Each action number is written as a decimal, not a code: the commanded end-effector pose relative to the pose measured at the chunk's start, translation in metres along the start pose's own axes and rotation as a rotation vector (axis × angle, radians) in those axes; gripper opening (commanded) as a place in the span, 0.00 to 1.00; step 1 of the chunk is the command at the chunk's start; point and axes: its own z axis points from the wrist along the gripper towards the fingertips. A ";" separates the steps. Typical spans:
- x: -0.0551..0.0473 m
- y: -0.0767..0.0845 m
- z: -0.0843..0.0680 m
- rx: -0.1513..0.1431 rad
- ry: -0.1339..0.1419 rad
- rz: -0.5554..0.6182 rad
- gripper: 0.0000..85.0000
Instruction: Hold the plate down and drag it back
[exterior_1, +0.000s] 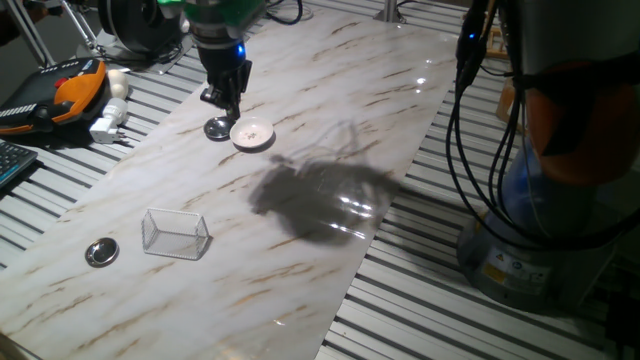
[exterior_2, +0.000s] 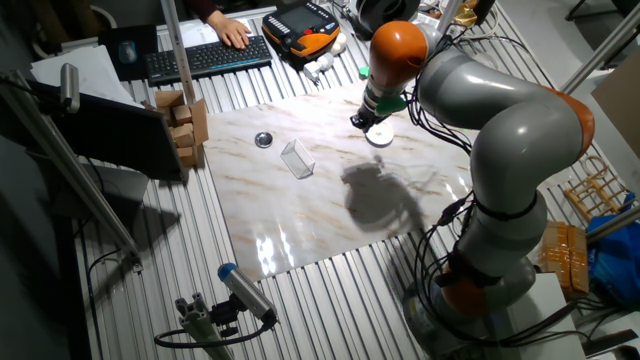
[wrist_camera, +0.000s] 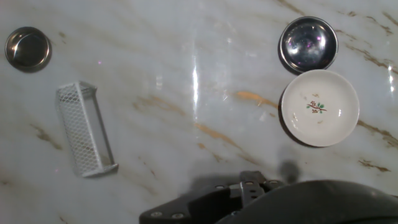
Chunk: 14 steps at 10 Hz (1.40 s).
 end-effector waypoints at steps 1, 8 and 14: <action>-0.001 0.001 0.002 -0.009 0.004 -0.001 0.00; 0.001 -0.003 0.006 -0.007 0.011 0.009 0.00; 0.001 -0.002 0.007 -0.003 0.007 0.015 0.00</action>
